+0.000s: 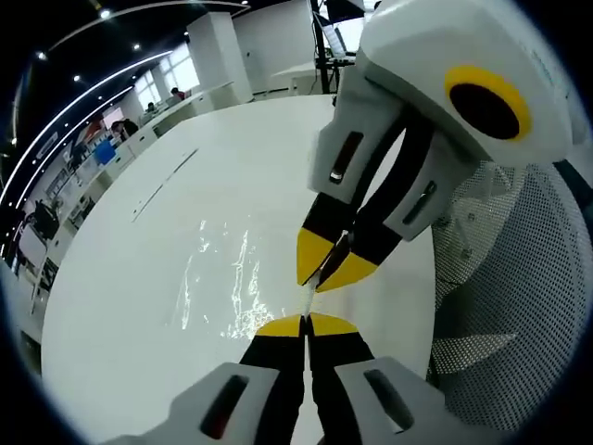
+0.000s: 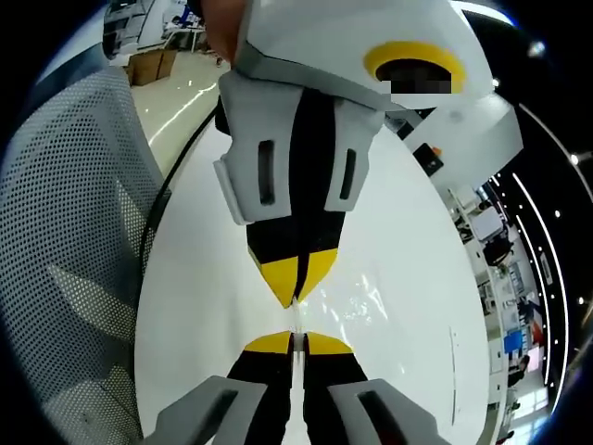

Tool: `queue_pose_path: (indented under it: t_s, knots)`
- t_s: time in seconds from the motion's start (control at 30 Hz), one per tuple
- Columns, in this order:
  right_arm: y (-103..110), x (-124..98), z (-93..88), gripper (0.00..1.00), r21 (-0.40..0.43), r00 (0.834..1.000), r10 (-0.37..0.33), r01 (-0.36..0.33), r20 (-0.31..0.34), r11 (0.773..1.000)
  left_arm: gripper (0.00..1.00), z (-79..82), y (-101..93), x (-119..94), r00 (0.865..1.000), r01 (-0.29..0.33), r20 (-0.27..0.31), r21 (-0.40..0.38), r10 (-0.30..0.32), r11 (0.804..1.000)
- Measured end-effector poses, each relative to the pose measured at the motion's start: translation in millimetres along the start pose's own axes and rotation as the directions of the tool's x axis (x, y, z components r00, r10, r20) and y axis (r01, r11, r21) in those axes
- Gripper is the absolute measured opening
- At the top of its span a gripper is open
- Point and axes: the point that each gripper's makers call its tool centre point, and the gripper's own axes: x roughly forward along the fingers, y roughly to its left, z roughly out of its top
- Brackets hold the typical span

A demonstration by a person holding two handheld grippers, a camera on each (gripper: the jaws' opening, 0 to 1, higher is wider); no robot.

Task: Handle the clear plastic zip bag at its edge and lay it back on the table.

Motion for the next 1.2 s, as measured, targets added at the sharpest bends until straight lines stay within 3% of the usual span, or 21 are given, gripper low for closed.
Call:
queue_pose_path:
  t_s: [0.47,0.6,0.67,0.73,0.8,0.9,0.97,1.07,1.2]
  knots:
    - [-4,-4,-8.8,0.00,0.014,1.000,-0.013,0.013,-0.016,1.000,0.00,-9.1,9.2,-5,1.000,-0.027,0.007,-0.031,0.027,0.999]
    - [-6,-7,-25.5,0.00,0.033,0.998,-0.023,0.025,-0.060,0.999,0.00,-23.0,15.3,-8,0.998,-0.057,-0.034,-0.006,0.057,0.998]
    - [-9,-11,-30.8,0.00,0.084,0.998,-0.033,0.038,-0.049,0.996,0.00,-26.6,16.8,-11,0.999,-0.049,-0.010,-0.077,0.048,0.996]
    - [-10,-15,-35.3,0.00,0.066,0.998,-0.038,0.041,-0.056,0.997,0.00,-26.7,22.1,-16,0.998,-0.053,0.011,-0.124,0.055,0.991]
    - [-10,-15,-35.6,0.00,0.066,0.998,-0.037,0.041,-0.059,0.997,0.00,-17.1,21.1,-20,0.998,-0.036,0.047,-0.121,0.042,0.992]
    - [-9,-13,-32.8,0.00,0.056,0.998,-0.034,0.037,-0.057,0.998,0.00,-3.2,20.2,-20,0.997,-0.044,0.057,-0.075,0.048,0.996]
    - [-7,-11,-27.9,0.00,0.050,0.998,-0.033,0.035,-0.052,0.998,0.07,4.5,17.5,-17,0.997,-0.032,0.065,-0.055,0.035,0.998]
    - [-5,-9,-20.9,0.00,0.037,0.999,-0.031,0.033,-0.040,0.999,0.14,9.0,14.6,-13,0.998,-0.015,0.056,-0.035,0.017,0.999]
    - [-3,-8,-16.8,0.00,0.028,0.999,-0.027,0.028,-0.035,0.999,0.11,7.0,15.2,-7,0.999,-0.014,0.034,0.005,0.014,1.000]
